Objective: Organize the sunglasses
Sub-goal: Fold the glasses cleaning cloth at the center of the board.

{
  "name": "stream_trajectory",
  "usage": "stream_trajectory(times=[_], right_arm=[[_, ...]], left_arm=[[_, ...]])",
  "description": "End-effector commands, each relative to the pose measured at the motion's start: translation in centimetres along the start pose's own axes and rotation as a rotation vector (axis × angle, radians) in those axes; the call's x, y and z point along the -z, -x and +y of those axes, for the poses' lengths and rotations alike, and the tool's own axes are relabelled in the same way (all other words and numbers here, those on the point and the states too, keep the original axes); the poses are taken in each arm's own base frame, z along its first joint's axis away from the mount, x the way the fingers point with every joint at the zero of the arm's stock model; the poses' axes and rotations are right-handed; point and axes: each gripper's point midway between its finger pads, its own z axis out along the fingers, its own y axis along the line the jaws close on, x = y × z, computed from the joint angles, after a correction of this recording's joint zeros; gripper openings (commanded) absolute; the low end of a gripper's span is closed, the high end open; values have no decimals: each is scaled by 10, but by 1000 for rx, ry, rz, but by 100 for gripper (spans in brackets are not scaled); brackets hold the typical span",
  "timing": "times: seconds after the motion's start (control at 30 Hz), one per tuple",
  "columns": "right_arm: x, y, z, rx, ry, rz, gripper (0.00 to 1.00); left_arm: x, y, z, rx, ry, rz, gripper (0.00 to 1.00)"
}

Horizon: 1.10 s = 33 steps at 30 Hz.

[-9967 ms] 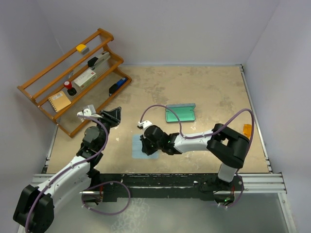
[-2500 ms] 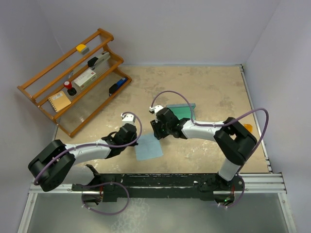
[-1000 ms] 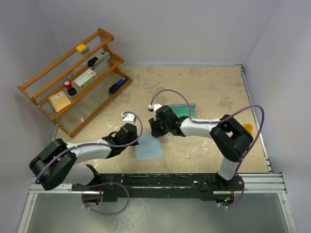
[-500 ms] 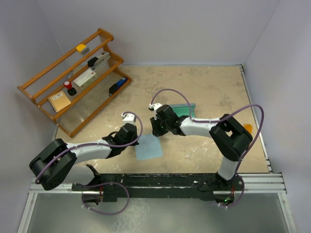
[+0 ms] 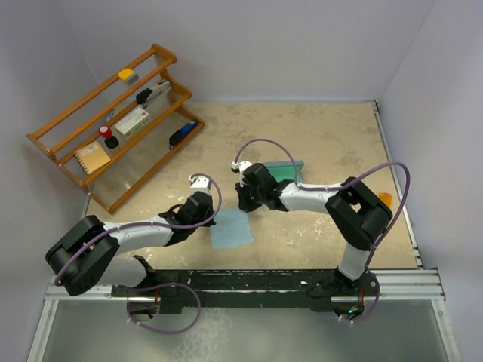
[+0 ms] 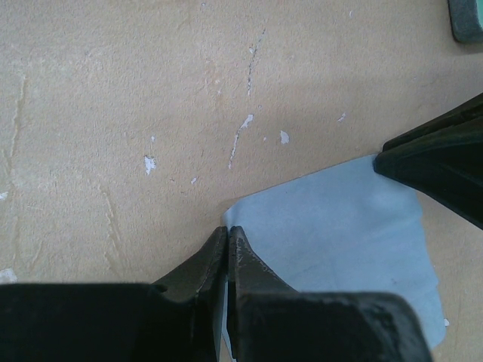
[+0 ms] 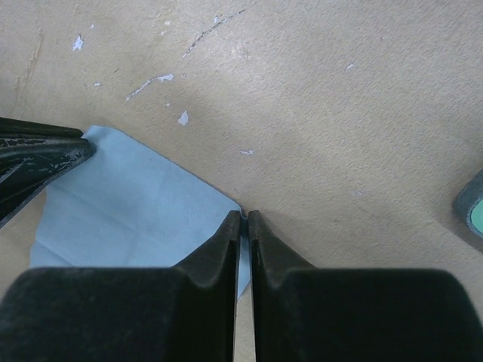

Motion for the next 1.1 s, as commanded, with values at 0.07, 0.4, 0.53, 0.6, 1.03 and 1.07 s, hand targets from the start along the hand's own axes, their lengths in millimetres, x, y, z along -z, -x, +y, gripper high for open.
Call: stream_trajectory(times=[0.07,0.4,0.53,0.6,1.03,1.07], right_arm=[[6,-7,1,10,15,27,2],[14,6,3,25,17,-23,0],[21,11,5,27,20,-46,0],[23,12,5,28,22,-54,0],[32,6,10,35,40,-61,0],[33,6,10,36,42,-62,0]], left_arm=[[-1,1,-4,-3,-17,-7,0],[1,5,-8,-1,-33,-13,0],[4,8,-10,2,-41,-23,0],[5,9,-9,3,-42,-27,0],[14,14,-14,10,-57,-51,0],[15,14,-14,9,-57,-52,0]])
